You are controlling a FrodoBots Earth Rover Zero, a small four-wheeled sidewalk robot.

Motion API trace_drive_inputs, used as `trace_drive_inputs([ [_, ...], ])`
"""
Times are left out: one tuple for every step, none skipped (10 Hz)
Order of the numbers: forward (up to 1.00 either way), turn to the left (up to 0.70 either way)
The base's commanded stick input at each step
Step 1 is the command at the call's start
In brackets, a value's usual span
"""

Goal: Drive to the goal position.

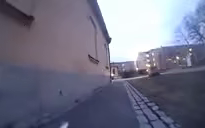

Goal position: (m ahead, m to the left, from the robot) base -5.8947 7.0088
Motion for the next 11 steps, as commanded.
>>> trace_drive_inputs([
  [0.50,0.00],
  [0.50,-0.10],
  [0.50,0.00],
  [0.50,0.00],
  [0.50,0.00],
  [0.50,0.00],
  [0.50,0.00],
  [0.50,-0.30],
  [0.50,-0.50],
  [0.50,-0.50],
  [0.50,-0.50],
])
